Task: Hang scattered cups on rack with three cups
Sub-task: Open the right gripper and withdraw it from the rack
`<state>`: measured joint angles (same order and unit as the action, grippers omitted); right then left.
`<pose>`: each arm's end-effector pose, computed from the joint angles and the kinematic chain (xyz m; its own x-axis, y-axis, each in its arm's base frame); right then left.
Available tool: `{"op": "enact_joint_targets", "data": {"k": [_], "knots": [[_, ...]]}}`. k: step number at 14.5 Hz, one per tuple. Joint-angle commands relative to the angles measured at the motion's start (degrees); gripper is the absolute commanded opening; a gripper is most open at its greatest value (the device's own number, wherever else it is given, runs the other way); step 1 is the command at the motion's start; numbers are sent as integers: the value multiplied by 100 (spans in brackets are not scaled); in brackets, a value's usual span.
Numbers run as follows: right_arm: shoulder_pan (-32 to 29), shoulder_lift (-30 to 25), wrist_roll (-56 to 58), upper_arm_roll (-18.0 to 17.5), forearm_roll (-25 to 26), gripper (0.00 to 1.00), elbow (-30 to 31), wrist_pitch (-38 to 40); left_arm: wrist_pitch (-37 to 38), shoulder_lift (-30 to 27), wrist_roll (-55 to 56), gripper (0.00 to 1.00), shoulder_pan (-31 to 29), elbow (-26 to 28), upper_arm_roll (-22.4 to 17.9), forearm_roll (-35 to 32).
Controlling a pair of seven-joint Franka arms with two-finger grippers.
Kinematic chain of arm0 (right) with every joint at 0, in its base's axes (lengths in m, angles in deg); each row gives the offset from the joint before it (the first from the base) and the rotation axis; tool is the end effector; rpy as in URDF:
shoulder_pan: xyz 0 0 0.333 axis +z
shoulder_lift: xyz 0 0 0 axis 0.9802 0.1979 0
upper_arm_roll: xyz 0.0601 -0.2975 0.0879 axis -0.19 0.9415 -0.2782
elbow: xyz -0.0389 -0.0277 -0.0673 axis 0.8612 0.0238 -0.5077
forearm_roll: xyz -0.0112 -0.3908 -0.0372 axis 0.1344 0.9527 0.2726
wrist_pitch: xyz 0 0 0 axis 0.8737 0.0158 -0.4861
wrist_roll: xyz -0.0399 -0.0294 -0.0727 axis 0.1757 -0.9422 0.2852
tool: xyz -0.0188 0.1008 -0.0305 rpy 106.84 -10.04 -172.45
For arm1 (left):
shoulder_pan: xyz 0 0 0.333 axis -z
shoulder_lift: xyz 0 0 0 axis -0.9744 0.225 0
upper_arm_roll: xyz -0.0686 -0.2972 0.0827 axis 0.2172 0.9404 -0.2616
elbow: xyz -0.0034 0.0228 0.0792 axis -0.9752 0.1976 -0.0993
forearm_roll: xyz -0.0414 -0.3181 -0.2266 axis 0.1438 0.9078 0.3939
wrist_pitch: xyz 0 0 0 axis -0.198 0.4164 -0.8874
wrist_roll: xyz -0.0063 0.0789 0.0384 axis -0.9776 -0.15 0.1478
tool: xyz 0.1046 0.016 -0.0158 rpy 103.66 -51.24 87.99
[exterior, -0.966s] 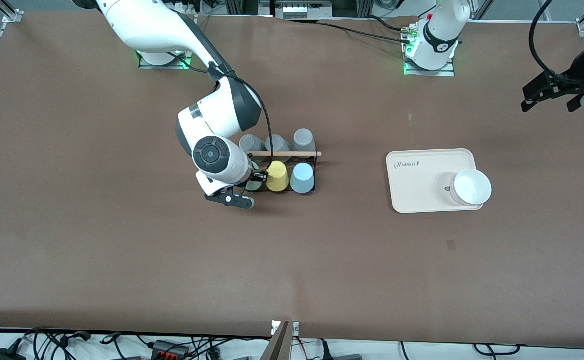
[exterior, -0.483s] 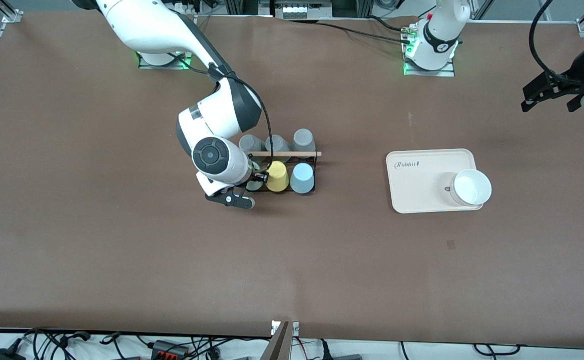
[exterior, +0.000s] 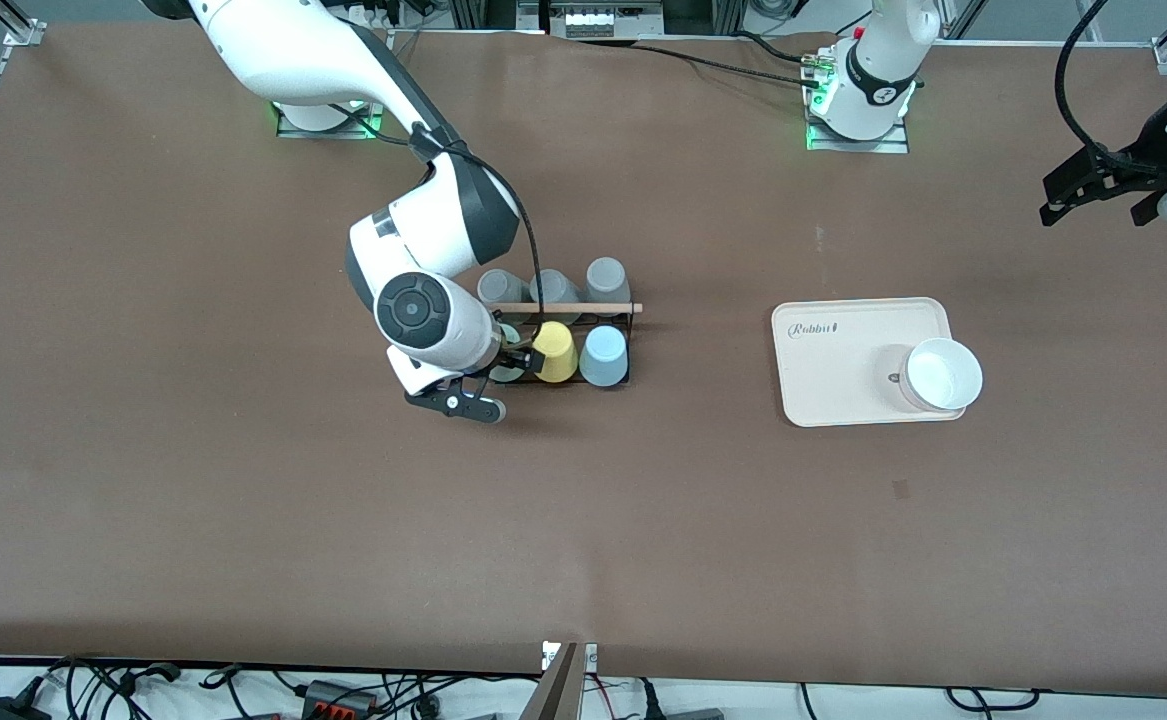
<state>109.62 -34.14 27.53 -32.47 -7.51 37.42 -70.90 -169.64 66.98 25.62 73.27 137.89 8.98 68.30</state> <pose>0.6125 0.3885 0.3247 0.9533 -0.2393 -0.1840 -0.2494 -0.9678 -0.0333 0.5140 0.0046 0.6240 0.9999 0.0077 0.0135 0.0079 -0.9999 -0.0141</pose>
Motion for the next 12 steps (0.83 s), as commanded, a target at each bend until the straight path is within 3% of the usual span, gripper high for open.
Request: {"op": "enact_joint_targets", "data": {"k": [1, 5, 10, 12], "knots": [[-263, -103, -50, 12, -75, 100, -446, 492, 60, 21, -111, 100, -14, -89, 0, 82], [-904, -121, 247, 12, 144, 100, -1466, 1468, 60, 21, -111, 100, -14, -98, -8, 82], [-1897, -638, 1450, 3, 321, 100, -1555, 1557, 25, 64, -260, 100, -14, -98, -70, 109], [-2171, -736, 2048, 3, 496, 100, -1547, 1575, 68, 309, -251, 100, 3, -403, -70, 109]]}}
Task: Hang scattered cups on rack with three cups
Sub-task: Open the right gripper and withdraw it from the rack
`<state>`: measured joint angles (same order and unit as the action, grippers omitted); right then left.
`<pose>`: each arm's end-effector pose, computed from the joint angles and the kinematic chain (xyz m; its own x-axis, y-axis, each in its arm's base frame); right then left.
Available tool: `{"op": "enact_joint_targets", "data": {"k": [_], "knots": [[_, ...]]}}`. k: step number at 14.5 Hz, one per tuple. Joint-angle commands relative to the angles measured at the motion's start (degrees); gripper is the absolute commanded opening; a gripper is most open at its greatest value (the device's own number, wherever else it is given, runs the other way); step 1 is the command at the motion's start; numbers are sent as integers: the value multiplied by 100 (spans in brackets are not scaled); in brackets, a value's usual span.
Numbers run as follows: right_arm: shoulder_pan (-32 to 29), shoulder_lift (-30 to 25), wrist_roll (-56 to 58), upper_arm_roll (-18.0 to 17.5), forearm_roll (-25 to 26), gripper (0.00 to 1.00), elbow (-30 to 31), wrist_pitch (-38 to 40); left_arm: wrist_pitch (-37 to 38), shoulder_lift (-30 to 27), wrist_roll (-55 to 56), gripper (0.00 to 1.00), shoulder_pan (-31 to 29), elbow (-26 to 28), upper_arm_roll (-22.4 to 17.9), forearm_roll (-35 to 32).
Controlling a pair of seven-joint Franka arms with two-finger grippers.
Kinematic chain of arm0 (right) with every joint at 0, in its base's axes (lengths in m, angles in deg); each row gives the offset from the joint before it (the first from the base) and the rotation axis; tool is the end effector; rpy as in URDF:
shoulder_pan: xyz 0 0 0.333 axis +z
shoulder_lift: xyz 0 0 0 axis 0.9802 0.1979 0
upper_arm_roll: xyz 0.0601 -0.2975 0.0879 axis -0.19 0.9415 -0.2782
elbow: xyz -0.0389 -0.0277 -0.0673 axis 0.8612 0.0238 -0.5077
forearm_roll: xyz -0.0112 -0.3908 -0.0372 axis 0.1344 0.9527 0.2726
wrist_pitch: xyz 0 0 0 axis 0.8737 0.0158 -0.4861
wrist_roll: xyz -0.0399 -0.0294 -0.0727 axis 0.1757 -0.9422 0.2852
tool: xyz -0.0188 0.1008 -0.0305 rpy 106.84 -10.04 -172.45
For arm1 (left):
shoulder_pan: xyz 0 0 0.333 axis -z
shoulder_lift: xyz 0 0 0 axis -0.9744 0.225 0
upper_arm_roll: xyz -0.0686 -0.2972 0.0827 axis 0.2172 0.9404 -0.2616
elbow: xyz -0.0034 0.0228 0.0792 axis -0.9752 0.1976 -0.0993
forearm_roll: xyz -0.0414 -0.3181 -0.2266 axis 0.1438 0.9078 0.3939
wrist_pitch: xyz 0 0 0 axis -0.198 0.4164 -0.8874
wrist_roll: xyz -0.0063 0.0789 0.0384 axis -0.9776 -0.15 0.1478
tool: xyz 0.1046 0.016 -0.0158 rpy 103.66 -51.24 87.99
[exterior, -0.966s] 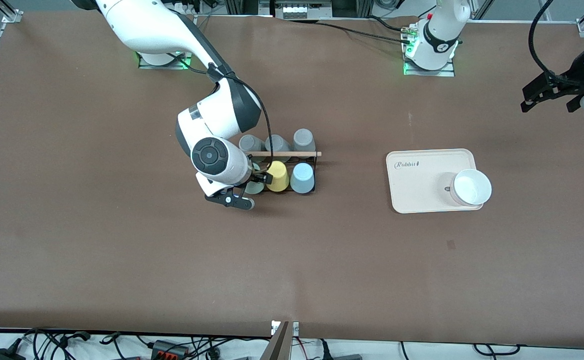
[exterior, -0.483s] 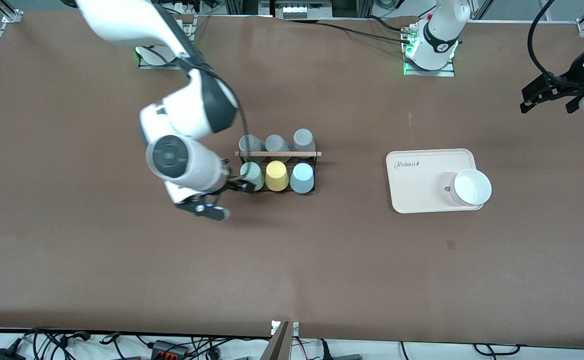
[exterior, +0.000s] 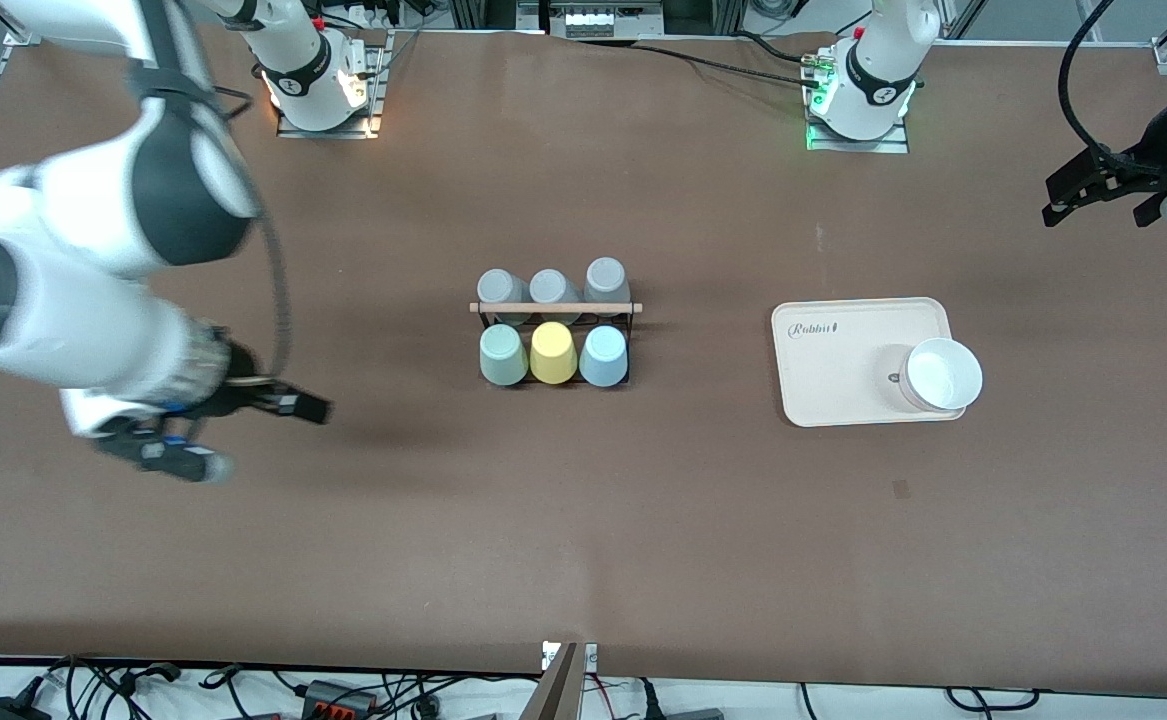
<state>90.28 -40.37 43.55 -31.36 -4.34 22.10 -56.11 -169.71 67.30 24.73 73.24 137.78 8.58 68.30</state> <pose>0.7036 0.1512 0.5084 0.9633 -0.2661 -0.0357 -0.2683 -0.9591 -0.0900 0.5157 0.0088 0.6222 0.9999 -0.0004 0.0109 -0.0002 -0.9999 -0.0131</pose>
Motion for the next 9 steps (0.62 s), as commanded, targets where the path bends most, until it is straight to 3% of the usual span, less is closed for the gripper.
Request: {"op": "enact_joint_targets", "data": {"k": [1, 5, 9], "knots": [[-360, -200, 613, -108, 232, 100, 20, 69, 102, 436, -162, 100, 6, -560, -12, 109], [-755, -1059, 1254, -108, 670, 100, 1028, -359, 102, 631, -162, 100, 6, -737, 41, 109], [-1204, -1737, 2388, -125, 663, 100, 1847, -818, 111, 622, -180, 100, -3, -676, 41, 109]]}}
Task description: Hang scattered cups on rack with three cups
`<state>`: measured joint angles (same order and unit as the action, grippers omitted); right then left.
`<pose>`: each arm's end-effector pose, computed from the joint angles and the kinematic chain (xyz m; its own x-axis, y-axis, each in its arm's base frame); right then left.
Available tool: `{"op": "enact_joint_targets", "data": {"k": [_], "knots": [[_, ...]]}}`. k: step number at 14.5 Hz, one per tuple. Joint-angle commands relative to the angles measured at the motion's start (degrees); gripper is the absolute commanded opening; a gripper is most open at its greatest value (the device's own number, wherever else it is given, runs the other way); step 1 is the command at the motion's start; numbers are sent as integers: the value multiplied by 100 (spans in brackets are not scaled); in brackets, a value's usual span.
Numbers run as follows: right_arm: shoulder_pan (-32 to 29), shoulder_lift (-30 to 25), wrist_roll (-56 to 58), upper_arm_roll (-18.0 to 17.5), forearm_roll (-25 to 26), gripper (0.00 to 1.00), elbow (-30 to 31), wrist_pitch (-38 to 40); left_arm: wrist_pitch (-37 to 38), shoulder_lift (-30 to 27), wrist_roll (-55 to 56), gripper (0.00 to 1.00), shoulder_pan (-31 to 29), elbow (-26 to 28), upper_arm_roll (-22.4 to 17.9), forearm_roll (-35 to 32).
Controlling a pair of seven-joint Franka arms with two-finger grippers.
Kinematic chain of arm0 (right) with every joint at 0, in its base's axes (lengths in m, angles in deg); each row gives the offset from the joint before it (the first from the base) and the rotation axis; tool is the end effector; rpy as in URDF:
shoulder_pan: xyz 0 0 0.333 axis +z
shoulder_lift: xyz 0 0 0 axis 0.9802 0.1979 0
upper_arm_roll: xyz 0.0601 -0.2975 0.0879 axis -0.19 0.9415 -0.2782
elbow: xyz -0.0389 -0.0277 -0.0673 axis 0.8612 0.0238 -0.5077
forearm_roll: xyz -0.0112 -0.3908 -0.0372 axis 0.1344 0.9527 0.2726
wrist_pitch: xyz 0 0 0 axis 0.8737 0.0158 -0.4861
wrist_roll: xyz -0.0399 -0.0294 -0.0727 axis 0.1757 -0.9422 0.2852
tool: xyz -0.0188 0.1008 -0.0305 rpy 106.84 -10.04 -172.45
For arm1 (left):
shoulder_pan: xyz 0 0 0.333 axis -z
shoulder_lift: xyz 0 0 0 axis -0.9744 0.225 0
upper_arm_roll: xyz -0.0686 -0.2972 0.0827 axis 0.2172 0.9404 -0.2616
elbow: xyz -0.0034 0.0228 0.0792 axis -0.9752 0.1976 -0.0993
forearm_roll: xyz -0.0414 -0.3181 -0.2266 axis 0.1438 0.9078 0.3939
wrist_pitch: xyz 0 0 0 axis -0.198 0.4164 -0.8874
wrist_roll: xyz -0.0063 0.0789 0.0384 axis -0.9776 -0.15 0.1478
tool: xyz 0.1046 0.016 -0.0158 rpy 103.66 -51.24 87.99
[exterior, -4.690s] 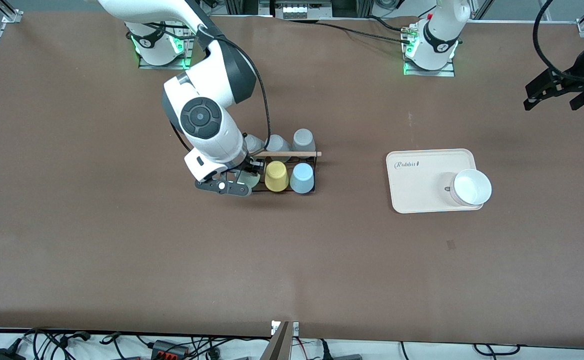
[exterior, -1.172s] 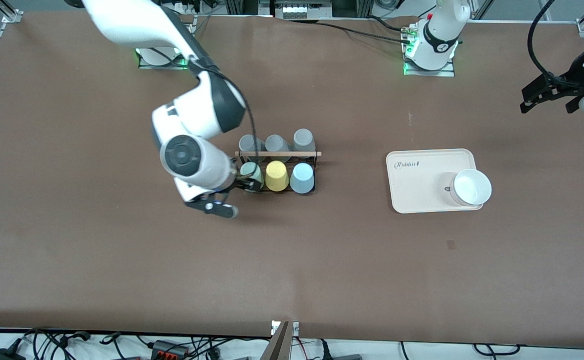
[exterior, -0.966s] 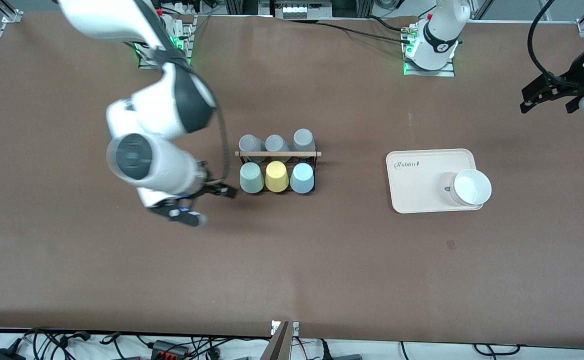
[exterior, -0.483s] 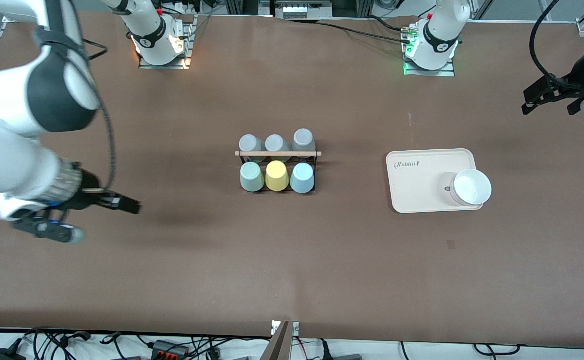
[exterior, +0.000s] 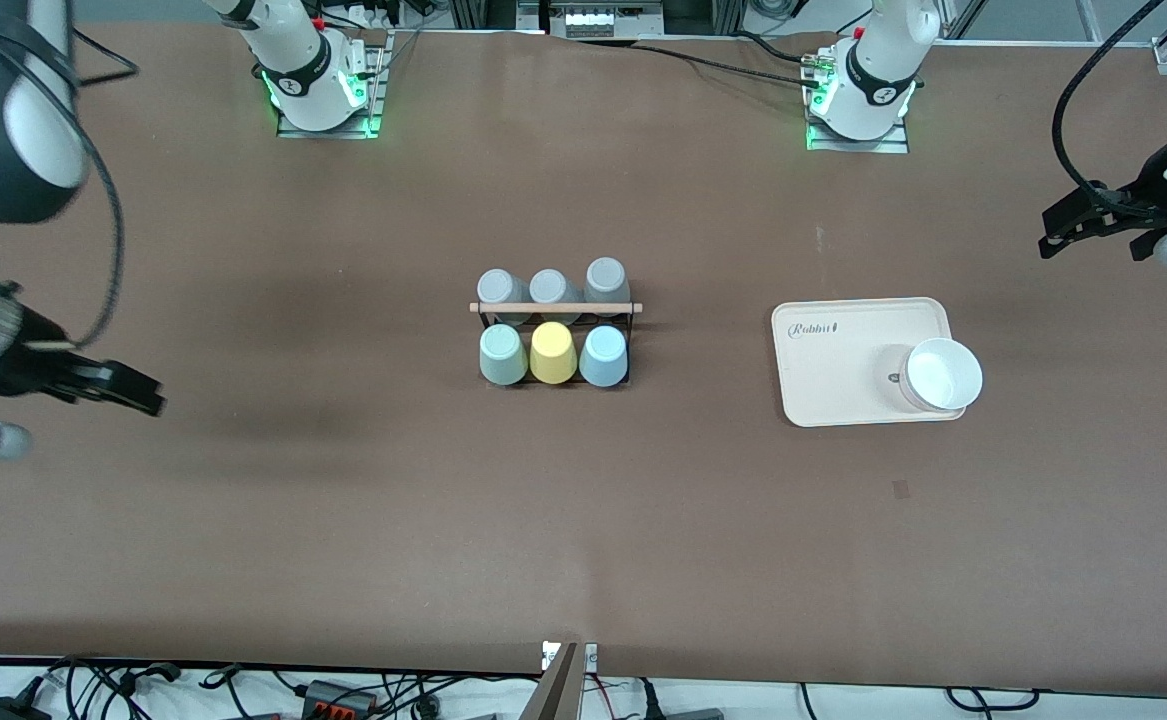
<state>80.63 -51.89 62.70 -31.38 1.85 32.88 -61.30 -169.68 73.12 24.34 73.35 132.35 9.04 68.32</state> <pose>0.6805 0.0187 0.5669 0.9888 -0.0991 0.1119 -0.0992 -0.9951 -0.0049 0.5481 0.0050 0.6132 0.9998 -0.0174 0.0037 -0.0174 -0.9998 -0.0081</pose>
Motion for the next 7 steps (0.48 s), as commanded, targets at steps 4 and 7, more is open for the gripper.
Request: {"op": "enact_joint_targets", "data": {"k": [4, 7], "knots": [[-257, -956, 712, -97, 105, 100, 1174, -343, 142, 22, -96, 100, -13, -151, -6, 106], [-301, -1122, 827, -97, 97, 100, 1419, -334, 142, 31, -105, 100, -13, -151, -6, 106]]}}
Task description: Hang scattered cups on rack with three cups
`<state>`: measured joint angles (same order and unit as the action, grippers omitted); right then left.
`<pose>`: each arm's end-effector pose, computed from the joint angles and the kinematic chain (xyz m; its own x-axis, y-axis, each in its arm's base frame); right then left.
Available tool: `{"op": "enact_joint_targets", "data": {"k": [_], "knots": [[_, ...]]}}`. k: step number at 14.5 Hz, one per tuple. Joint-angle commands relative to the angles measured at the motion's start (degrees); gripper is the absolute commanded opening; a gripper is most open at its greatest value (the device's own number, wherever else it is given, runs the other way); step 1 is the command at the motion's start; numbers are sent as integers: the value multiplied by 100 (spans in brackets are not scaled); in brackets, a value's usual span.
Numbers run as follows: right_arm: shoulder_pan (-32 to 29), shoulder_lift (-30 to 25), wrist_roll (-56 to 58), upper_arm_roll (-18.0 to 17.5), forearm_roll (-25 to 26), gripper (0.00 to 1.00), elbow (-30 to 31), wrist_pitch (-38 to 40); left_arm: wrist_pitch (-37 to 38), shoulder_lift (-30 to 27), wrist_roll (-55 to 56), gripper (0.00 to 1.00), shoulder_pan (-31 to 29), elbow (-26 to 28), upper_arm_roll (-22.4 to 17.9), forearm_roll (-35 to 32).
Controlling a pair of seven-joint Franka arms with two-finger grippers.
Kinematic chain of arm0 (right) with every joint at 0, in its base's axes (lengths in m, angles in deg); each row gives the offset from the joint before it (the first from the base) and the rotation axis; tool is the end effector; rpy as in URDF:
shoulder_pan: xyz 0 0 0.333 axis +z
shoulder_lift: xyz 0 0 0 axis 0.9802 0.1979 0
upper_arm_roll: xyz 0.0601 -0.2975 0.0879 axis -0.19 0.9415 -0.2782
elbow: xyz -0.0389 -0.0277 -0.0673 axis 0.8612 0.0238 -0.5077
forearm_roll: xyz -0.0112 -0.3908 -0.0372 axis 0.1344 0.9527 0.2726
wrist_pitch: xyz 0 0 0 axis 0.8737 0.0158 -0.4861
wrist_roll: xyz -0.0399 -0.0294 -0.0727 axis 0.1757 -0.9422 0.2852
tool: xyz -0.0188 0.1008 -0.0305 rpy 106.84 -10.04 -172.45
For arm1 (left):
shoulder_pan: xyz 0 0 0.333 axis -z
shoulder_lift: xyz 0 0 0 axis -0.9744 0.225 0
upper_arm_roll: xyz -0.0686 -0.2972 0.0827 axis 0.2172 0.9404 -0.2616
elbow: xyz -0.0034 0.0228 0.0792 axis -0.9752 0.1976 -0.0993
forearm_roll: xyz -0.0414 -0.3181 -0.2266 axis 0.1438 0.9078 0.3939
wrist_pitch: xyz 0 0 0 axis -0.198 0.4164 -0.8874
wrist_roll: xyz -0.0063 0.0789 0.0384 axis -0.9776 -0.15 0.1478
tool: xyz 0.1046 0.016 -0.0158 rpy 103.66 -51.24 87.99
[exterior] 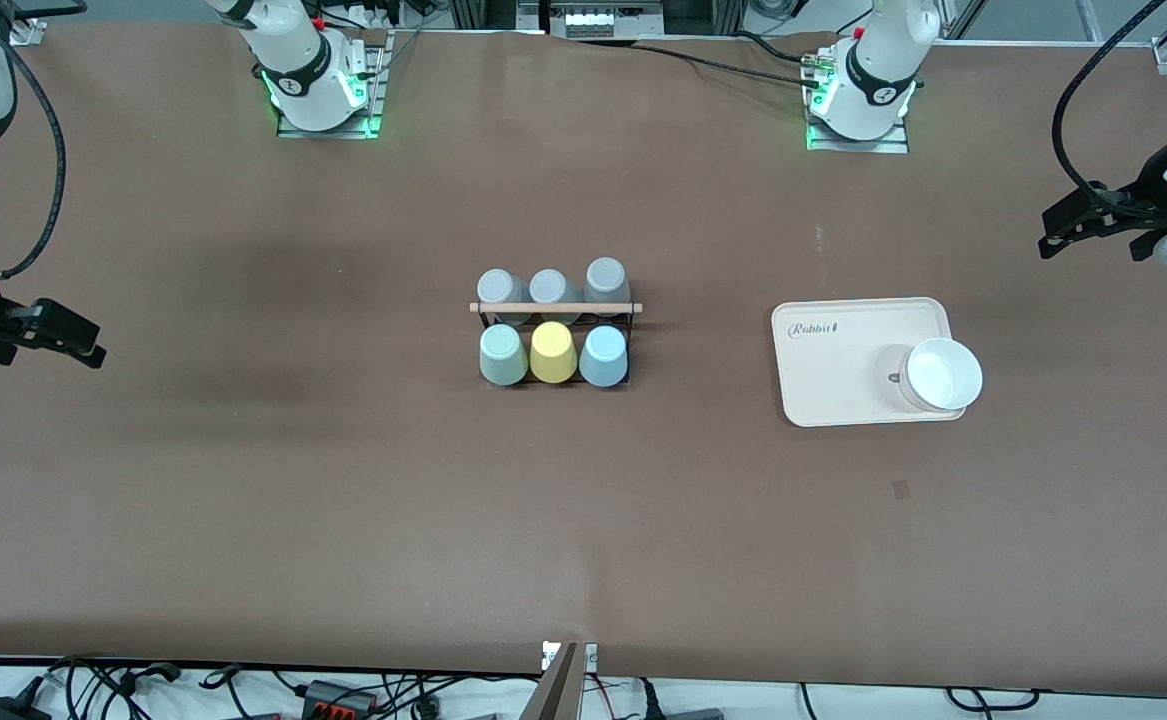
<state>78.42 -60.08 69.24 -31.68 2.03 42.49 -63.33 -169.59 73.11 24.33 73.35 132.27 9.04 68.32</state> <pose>0.6440 -0.0050 0.5834 0.9923 -0.0183 0.1223 -0.0195 -0.9998 0.0084 0.5480 0.0050 0.6138 0.9998 -0.0176 0.0037 -0.0176 -0.9998 -0.0081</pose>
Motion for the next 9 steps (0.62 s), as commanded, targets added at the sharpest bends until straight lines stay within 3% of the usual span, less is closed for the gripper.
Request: {"op": "enact_joint_targets", "data": {"k": [1, 3, 9], "knots": [[-80, -522, 173, -58, 79, 100, 738, -149, 133, 32, -130, 100, -13, -125, -6, 106], [-141, -962, 173, -58, 79, 100, 1380, -237, 133, 32, -139, 100, -13, -116, -6, 106], [-177, -1702, 164, -67, 17, 100, 2393, -439, 133, 32, -148, 100, -13, -151, -6, 106]]}}
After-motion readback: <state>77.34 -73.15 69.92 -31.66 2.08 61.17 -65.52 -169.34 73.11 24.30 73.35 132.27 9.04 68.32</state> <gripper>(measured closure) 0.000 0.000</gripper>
